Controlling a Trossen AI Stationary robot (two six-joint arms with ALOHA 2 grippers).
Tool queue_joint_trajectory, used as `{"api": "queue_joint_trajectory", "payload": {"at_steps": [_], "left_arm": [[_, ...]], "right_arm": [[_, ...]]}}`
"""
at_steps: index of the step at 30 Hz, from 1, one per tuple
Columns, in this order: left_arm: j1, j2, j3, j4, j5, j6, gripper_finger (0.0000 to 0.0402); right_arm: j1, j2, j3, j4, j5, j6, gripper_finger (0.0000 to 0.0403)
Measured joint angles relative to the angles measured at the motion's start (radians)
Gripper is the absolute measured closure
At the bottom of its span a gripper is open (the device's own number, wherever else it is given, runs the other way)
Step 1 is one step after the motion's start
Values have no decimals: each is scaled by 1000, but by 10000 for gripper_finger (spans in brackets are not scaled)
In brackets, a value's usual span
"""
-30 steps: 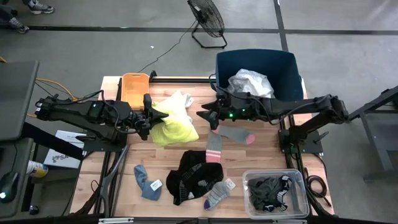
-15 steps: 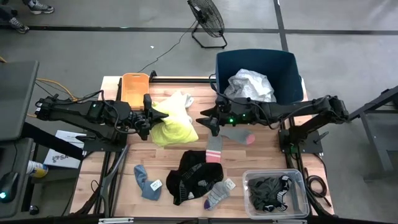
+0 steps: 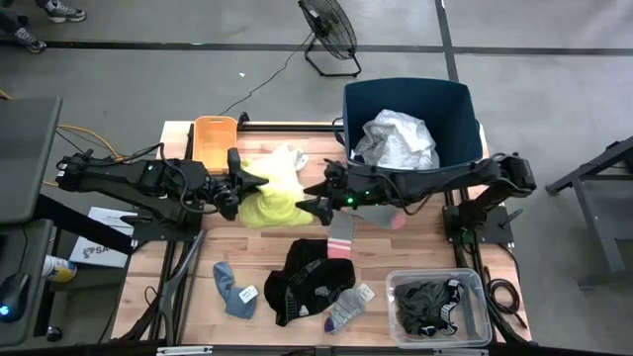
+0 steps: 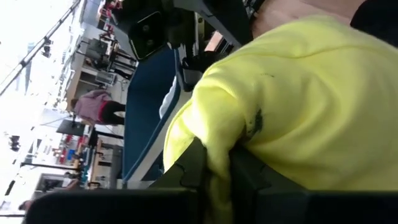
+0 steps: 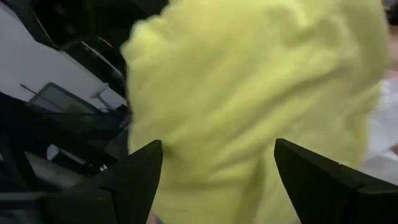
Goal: Pick & Place Cloths
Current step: Put the yellow shirt into the blue bin
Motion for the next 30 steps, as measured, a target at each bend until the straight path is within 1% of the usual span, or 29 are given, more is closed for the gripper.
{"api": "queue_joint_trajectory", "payload": {"at_steps": [3,6,9,11,13,16,24,30], "left_arm": [[0,0,0,3,-4,35,370],[0,0,0,16,-5,56,370],[0,0,0,37,-5,57,370],[0,0,0,41,-5,58,370],[0,1,0,59,-8,69,370],[0,4,0,63,-16,103,370],[0,43,2,86,-19,116,370],[0,93,2,143,-29,169,370]], "right_arm": [[-1,10,-1,37,-29,1,101],[0,35,1,123,-61,2,101],[1,62,2,164,-59,-1,101],[-1,73,0,161,-47,-2,101],[-5,106,0,228,-54,-2,101],[-6,142,0,325,-101,-1,101],[-11,228,6,484,-112,5,101],[-12,263,35,497,-109,-12,101]]}}
